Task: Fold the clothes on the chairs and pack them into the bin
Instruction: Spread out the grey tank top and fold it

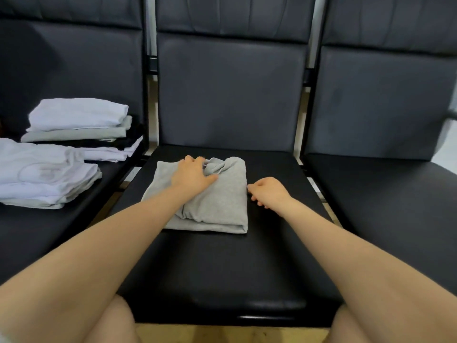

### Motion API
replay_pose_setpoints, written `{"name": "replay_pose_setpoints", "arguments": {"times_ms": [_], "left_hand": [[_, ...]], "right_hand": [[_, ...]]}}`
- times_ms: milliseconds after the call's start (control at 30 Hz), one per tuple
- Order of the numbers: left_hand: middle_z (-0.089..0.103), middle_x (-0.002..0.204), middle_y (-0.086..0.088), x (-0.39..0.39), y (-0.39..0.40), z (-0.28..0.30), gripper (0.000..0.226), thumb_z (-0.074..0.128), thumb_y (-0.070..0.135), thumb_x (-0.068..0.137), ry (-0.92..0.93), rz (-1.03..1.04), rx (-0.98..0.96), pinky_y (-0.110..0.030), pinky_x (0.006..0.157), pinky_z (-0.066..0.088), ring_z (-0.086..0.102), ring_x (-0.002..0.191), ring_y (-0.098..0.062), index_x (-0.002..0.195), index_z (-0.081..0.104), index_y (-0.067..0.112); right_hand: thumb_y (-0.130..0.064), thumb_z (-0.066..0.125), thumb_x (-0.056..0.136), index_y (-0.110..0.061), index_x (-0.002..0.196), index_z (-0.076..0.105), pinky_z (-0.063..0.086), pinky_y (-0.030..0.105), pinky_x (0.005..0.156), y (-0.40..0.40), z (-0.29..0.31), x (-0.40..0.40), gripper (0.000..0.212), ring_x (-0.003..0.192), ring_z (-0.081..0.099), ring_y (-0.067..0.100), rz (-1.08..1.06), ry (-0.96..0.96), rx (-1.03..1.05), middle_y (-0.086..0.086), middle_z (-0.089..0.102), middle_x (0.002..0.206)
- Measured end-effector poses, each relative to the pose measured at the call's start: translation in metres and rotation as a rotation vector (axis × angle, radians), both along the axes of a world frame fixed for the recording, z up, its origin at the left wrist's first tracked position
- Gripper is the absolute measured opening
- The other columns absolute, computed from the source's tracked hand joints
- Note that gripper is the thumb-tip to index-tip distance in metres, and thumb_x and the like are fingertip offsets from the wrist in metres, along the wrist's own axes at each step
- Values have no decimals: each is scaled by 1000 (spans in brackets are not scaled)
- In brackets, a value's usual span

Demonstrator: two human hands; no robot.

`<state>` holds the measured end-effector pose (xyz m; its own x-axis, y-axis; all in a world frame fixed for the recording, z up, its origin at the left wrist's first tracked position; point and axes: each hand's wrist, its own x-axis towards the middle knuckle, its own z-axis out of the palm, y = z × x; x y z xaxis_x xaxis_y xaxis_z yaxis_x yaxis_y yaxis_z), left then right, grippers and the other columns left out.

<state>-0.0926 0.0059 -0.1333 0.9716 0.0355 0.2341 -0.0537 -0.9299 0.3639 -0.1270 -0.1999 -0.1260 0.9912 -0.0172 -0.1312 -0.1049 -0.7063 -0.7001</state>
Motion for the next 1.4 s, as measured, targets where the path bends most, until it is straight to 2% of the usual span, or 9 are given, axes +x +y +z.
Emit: {"name": "replay_pose_setpoints", "arguments": {"times_ms": [133,267,333,467,700,933,1100,1267,1400], "left_hand": [[63,101,-13,13,-8,5,34,45,33,97,-87,53,-175,-39,81,46,55,100,-32,101,64,6],[49,67,-2,18,4,18,42,38,32,102,-254,163,-387,-33,65,30,56,83,-33,66,43,12],[55,74,-10,23,9,21,44,34,34,103,-213,229,-499,-33,69,32,56,90,-36,68,43,8],[59,120,-20,26,15,15,64,28,50,100,69,309,-489,-34,80,35,54,110,-35,118,55,-6],[62,62,-9,2,27,7,69,43,54,93,225,273,-407,-25,47,38,59,54,-19,122,56,-7],[54,59,-3,-25,22,12,33,55,38,89,405,185,-288,-23,45,36,50,49,-17,69,52,13],[47,63,-7,-35,9,13,30,35,24,99,293,191,-662,-23,46,31,42,50,-19,74,48,12],[51,73,-4,-49,5,9,24,41,18,97,383,132,-534,-25,50,37,48,62,-14,74,47,13],[45,61,-4,-50,14,9,32,46,18,95,322,109,-390,-24,46,33,42,52,-17,64,38,14]], "right_hand": [[-30,50,89,-17,65,49,39,32,61,1,-4,5,28,62,47,20,75,-28,-90,4,50,65],[-31,49,91,-14,74,60,44,33,65,3,-5,12,27,63,54,19,51,1,6,7,62,75],[-35,48,91,-14,71,58,45,32,64,7,-4,12,31,59,54,17,45,4,38,5,62,73],[-49,51,90,-19,52,36,36,32,60,13,-5,9,50,57,44,19,80,-20,-27,-1,42,54],[-39,65,82,-19,53,33,27,27,50,16,-4,8,48,47,33,12,100,-8,-64,-6,33,50],[-27,60,79,-17,60,43,43,34,60,19,-3,6,28,62,48,18,-1,49,42,0,50,64],[-21,58,87,-4,100,60,54,41,90,15,-1,6,21,98,63,25,-137,126,447,9,64,108],[-32,65,90,-9,108,55,55,34,78,21,4,-4,31,97,63,22,-106,308,619,6,64,108],[-18,67,89,-7,118,57,55,35,74,22,8,-9,33,96,64,23,-81,315,705,9,65,110]]}}
